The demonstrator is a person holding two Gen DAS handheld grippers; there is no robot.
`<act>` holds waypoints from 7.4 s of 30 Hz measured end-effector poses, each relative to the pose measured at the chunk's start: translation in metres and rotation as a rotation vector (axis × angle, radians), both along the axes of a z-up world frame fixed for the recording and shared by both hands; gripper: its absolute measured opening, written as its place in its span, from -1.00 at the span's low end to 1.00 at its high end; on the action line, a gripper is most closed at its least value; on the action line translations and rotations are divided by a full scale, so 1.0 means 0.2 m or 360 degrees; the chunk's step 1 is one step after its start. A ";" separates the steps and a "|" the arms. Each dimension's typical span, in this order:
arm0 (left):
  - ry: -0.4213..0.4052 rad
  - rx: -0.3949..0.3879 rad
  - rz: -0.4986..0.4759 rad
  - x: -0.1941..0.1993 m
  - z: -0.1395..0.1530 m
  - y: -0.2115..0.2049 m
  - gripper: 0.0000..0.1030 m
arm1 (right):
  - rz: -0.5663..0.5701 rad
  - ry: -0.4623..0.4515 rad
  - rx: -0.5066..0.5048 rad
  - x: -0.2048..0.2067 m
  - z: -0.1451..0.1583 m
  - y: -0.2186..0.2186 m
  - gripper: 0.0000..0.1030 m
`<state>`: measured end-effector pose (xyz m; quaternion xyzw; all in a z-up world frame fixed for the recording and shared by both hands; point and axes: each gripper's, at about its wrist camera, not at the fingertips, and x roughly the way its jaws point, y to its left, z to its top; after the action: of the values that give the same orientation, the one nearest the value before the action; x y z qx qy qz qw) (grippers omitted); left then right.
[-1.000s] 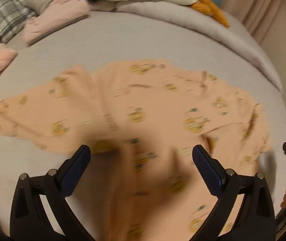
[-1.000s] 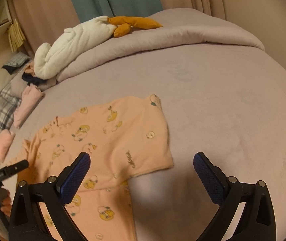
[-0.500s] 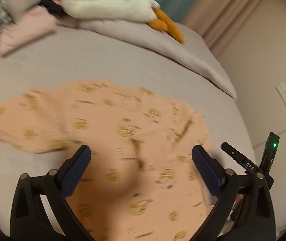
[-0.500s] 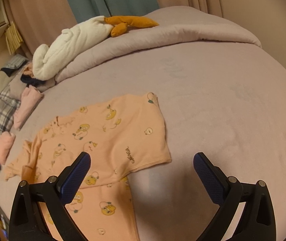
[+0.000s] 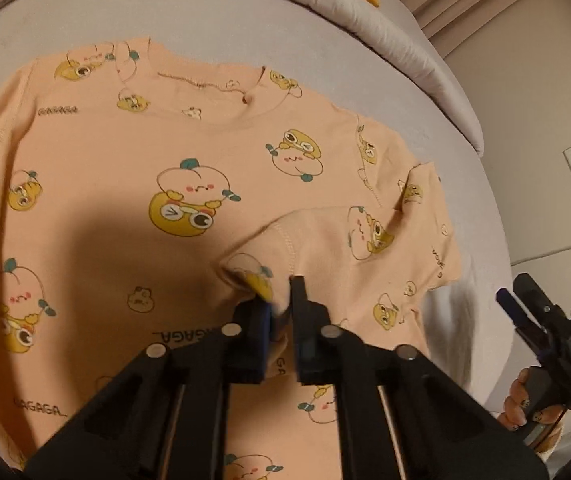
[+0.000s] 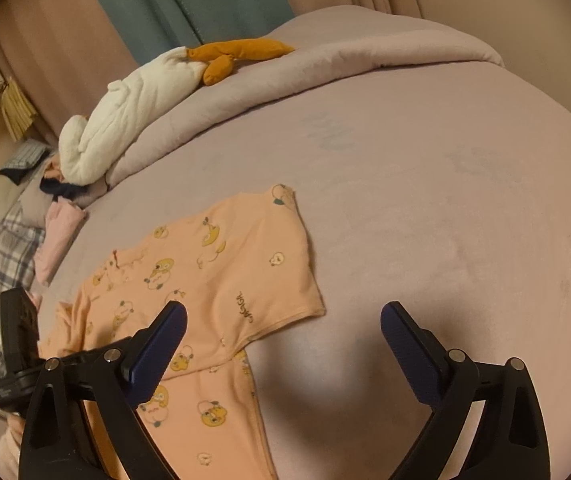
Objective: Fold small clothes
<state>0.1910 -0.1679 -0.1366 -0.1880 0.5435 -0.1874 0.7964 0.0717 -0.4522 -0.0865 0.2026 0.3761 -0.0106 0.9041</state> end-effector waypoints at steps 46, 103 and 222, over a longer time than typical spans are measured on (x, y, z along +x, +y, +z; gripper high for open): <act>-0.0178 0.0298 0.0404 0.21 0.15 0.87 -0.90 | 0.0213 0.0338 -0.0085 0.38 -0.12 0.33 -0.83; 0.0020 -0.0295 0.1417 -0.42 0.01 2.11 -0.87 | 0.0332 0.0152 -0.0226 0.06 0.05 0.69 0.38; -0.0097 0.0388 0.0330 -0.13 0.29 1.14 0.54 | 0.0721 0.0323 -0.0161 0.62 -0.12 1.22 0.00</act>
<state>0.1651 0.0607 -0.0794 -0.1393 0.5156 -0.0425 0.8444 0.1953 -0.2075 -0.1095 0.0656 0.4998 0.1530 0.8500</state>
